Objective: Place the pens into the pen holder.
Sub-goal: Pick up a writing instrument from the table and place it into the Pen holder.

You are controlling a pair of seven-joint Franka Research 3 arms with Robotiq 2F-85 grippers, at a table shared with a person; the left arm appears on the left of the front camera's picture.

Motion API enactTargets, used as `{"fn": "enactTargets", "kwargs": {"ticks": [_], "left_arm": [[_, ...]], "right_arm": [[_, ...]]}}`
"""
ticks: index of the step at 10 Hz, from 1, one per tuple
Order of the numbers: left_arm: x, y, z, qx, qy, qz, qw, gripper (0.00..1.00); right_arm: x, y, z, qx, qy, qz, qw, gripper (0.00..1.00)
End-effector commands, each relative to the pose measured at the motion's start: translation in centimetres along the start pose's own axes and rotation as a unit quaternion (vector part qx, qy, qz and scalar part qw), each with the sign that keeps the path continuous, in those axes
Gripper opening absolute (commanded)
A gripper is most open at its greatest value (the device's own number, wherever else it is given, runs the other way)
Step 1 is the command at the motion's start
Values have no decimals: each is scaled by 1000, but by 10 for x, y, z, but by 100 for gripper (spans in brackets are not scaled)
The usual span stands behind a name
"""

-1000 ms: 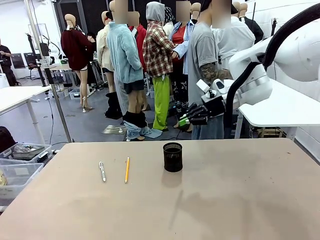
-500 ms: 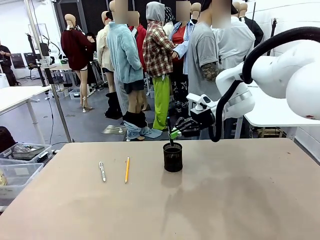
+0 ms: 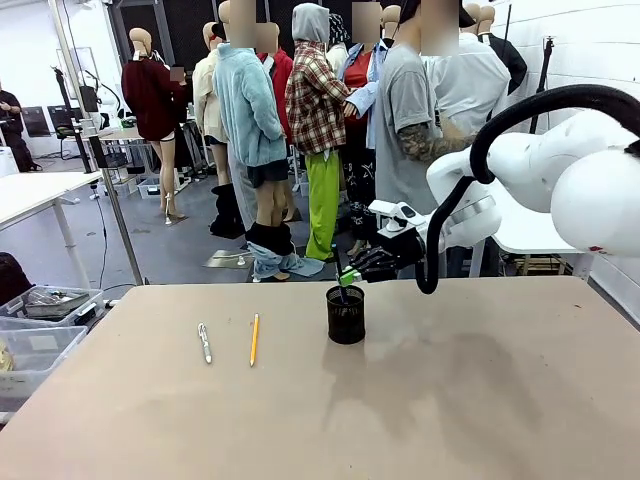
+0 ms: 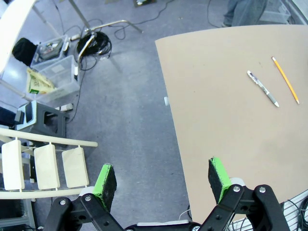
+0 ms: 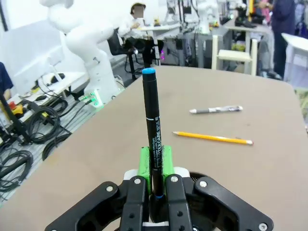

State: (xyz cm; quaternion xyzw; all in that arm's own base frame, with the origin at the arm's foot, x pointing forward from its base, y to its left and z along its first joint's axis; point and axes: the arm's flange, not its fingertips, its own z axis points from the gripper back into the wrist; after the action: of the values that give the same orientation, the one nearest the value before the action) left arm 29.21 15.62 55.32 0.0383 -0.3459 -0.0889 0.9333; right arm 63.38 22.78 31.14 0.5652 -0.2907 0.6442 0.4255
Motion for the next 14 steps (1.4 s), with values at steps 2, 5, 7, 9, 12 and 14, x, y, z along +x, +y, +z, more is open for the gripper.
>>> {"fn": "enactTargets", "kwargs": {"ticks": [2, 5, 7, 9, 12, 14], "left_arm": [[2, 1, -2, 1, -6, 8, 1000, 100], [2, 1, -2, 1, -6, 8, 1000, 100], [2, 1, -2, 1, -6, 8, 1000, 100], [2, 1, -2, 1, -6, 8, 1000, 100], [2, 1, -2, 1, -6, 8, 1000, 100], [2, 1, -2, 1, -6, 8, 1000, 100]], "right_arm": [[-20, -21, 11, 3, 19, -32, 999, 0], [-27, -23, 14, -9, 34, -39, 999, 28], [-19, -15, 18, -20, 34, -26, 999, 66], [-7, 12, 33, -40, 48, -14, 998, 66], [22, 93, 88, -149, 124, -81, 978, 66], [48, 151, 118, -223, 187, -133, 947, 66]]}}
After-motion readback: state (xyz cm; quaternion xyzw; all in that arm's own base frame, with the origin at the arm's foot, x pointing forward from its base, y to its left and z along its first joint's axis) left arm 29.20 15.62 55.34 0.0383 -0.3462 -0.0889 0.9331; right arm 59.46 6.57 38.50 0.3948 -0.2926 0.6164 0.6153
